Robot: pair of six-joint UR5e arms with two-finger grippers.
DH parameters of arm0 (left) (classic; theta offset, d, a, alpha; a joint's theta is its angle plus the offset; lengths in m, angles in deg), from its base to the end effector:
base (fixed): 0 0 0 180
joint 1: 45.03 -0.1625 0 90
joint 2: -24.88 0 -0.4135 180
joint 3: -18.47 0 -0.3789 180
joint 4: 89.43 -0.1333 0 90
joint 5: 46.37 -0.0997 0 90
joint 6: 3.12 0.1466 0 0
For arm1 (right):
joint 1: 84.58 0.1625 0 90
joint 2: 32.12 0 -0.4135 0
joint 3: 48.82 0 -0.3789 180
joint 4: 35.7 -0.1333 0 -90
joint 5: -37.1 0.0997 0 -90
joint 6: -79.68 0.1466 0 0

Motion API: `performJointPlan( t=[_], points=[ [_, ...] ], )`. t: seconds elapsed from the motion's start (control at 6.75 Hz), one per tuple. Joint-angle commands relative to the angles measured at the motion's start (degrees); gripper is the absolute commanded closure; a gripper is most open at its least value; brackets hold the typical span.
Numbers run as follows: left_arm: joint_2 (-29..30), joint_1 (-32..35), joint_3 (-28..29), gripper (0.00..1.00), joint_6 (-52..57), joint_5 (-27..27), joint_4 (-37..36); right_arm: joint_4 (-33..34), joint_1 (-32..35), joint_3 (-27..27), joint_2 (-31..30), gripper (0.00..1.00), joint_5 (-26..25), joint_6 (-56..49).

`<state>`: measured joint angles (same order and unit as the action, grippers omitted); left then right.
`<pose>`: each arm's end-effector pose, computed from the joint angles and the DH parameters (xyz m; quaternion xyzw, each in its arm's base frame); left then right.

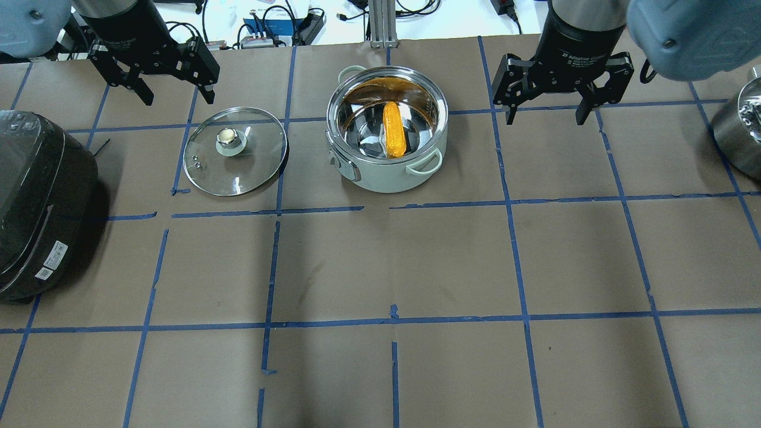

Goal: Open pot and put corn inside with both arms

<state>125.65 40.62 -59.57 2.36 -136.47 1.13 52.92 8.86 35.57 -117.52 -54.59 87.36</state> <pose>-0.0904 -0.5659 0.4311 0.0099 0.9999 -0.0054 0.0013 0.1594 -0.5021 0.4342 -0.0369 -0.9992 -0.0018 0.0150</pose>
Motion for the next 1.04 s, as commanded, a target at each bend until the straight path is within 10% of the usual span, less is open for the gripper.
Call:
performJointPlan(
  t=[0.0, 0.89],
  points=[
    [-0.5, 0.2, -0.3, 0.00, -0.1, 4.7, 0.5, 0.1, 0.0, -0.2, 0.0, 0.00, -0.1, -1.0],
    [-0.6, 0.1, -0.5, 0.00, -0.2, -1.4, 0.1, 0.1, -0.2, -0.1, 0.1, 0.00, 0.2, -1.0]
  ],
)
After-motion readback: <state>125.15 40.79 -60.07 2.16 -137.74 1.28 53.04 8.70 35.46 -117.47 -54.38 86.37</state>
